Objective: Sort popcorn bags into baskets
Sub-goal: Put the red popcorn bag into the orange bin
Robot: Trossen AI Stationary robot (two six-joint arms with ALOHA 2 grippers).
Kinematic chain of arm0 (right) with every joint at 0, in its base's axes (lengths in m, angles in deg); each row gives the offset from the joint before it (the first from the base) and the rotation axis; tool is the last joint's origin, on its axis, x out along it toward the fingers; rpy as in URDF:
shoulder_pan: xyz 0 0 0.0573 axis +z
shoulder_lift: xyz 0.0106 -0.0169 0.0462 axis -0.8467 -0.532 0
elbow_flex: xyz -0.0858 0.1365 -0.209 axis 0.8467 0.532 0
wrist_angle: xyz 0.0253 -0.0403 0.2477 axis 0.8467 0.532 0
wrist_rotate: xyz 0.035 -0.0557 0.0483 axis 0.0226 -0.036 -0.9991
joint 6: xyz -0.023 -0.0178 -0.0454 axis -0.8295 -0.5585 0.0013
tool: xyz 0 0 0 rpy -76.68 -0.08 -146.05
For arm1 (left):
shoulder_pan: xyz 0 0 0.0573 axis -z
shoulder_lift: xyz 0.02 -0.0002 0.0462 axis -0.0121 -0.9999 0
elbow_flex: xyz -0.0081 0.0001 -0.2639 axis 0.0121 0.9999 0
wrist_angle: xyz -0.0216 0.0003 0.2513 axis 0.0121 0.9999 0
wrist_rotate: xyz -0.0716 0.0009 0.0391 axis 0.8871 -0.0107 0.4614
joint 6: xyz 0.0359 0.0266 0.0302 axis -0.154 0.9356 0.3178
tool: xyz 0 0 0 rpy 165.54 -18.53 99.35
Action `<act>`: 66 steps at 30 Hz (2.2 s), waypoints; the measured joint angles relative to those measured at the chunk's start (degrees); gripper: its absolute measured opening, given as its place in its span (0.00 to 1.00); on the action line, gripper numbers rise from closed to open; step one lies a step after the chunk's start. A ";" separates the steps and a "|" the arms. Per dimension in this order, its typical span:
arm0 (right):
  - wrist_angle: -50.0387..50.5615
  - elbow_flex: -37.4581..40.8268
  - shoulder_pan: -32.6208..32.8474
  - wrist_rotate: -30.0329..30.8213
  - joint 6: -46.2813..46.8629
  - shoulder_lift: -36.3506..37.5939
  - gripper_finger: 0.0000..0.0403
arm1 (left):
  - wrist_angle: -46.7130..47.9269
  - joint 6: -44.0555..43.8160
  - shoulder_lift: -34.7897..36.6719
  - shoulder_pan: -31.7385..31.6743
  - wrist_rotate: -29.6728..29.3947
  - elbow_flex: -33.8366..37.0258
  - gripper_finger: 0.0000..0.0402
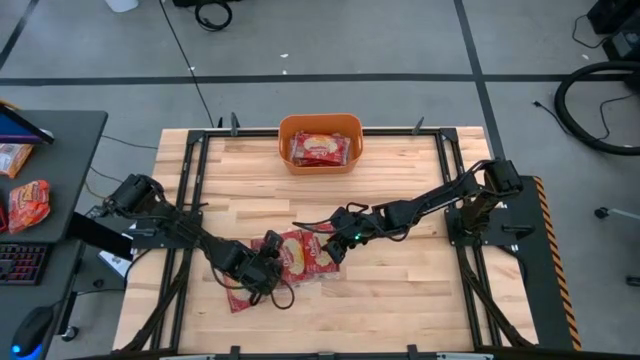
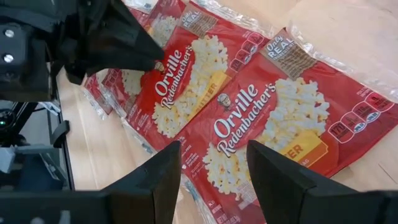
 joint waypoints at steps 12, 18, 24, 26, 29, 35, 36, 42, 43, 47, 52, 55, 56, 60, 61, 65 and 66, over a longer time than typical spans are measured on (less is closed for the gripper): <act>-0.87 0.00 0.00 0.29 1.29 0.00 0.47 | -0.65 10.85 0.31 -2.80 8.19 0.00 0.35; -1.61 0.00 0.00 0.34 1.44 0.02 0.47 | -1.43 12.69 -0.66 -6.06 10.25 -0.02 0.35; -2.75 0.02 0.00 0.93 1.46 0.02 0.47 | -2.73 14.28 -2.19 -7.38 11.91 -0.20 0.33; -3.03 0.02 0.01 1.40 1.46 0.02 0.47 | -3.45 14.23 -2.55 -7.38 11.81 -0.20 0.28; -3.44 0.02 0.00 1.82 1.45 0.02 0.47 | -4.02 12.40 -2.73 -7.39 11.79 -0.10 0.17; -3.38 0.02 0.00 1.82 1.37 0.02 0.47 | -4.62 6.91 -2.80 -7.54 12.44 -0.02 0.02; -3.15 0.02 0.00 1.80 1.13 0.02 0.47 | -4.50 6.61 -2.76 -7.67 12.48 -0.02 0.02; -2.85 0.02 -0.68 -1.95 0.99 0.02 0.47 | -1.44 3.76 2.67 -8.94 12.62 0.02 0.01; -2.63 0.02 -0.87 -2.95 1.00 0.02 0.47 | -0.65 3.53 4.14 -9.14 12.63 0.02 0.01; -0.98 0.02 -1.62 -6.76 1.23 0.24 0.47 | 2.48 1.90 9.91 -10.67 12.57 0.00 0.01; 5.48 0.02 -1.95 -6.98 1.59 3.81 0.47 | 5.19 -0.67 17.11 -13.78 12.42 0.00 0.00; 10.78 0.02 -1.95 -3.56 0.43 7.62 0.47 | 5.17 -1.06 20.43 -16.49 12.38 -0.20 0.00; 13.23 0.02 -1.95 -2.03 0.02 9.06 0.47 | 5.62 -1.04 21.14 -17.64 12.21 -0.72 0.00; 21.85 0.02 -1.95 4.47 -0.67 15.51 0.47 | 6.54 0.15 21.67 -22.90 10.76 -5.00 0.00; 23.89 0.02 -1.95 6.34 -0.70 17.08 0.47 | 6.32 1.04 21.58 -24.32 10.48 -6.41 0.00; 30.15 0.02 -1.97 14.18 -0.70 23.03 0.47 | 5.77 5.15 19.85 -30.61 8.75 -11.78 0.00; 30.89 0.02 -1.97 15.83 -0.72 24.25 0.47 | 6.03 6.05 19.17 -32.36 8.58 -13.16 0.00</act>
